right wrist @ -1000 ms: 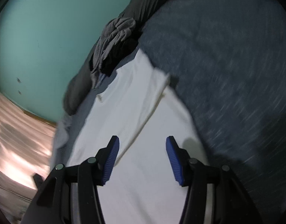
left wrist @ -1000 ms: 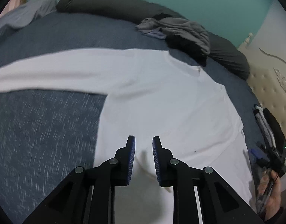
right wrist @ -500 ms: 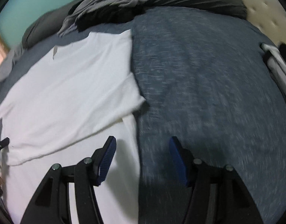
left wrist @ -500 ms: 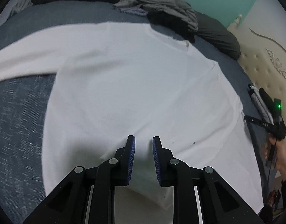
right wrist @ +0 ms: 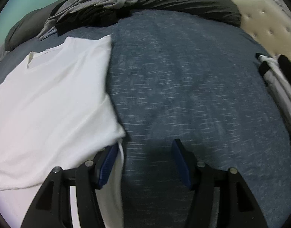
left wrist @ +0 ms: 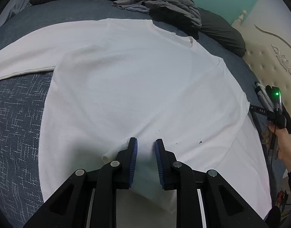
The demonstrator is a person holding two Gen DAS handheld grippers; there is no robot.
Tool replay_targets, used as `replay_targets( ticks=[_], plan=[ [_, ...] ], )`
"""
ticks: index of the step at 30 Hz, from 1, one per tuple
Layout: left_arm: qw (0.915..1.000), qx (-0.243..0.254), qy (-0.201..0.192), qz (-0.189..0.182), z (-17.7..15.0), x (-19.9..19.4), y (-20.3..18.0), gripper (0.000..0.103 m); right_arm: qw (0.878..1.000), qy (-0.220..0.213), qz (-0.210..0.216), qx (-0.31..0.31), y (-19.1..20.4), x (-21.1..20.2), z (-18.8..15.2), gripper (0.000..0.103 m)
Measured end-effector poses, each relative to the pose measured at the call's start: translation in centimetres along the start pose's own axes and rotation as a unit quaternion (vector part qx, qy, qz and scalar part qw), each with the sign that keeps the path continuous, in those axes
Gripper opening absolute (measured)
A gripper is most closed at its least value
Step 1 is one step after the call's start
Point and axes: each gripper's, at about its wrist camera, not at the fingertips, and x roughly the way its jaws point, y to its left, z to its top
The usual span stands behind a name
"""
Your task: Fold clothes
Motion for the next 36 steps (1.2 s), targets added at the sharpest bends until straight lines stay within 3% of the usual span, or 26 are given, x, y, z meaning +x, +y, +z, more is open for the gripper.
replay_targets(
  ticks=[1,4,12,23,30,36],
  plan=[
    [1.0,0.0,0.0,0.0,0.0,0.0,0.0,0.021,1.0,-0.001,-0.01,0.008,-0.5,-0.2,-0.2,0.041],
    [1.0,-0.003,0.001,-0.003,0.1,0.1,0.1,0.021,0.999,0.002,0.015,0.049,-2.8,0.0,-0.8,0.041],
    [1.0,-0.002,0.001,-0.001,0.0,0.1,0.1,0.021,0.994,0.012,0.103,-0.032,-0.7,-1.2,-1.4,0.041],
    [1.0,-0.004,0.003,-0.006,-0.2,0.1,0.5,0.021,0.993,0.028,0.111,-0.019,0.1,-1.7,-1.4,0.043],
    [1.0,-0.004,0.004,-0.007,-0.2,0.0,0.4,0.021,0.991,0.04,0.098,-0.087,2.5,-1.9,-3.1,0.047],
    [1.0,-0.004,0.005,-0.007,-0.2,0.1,0.4,0.021,0.993,0.008,0.087,-0.083,2.9,-0.6,-2.1,0.05]
  ],
)
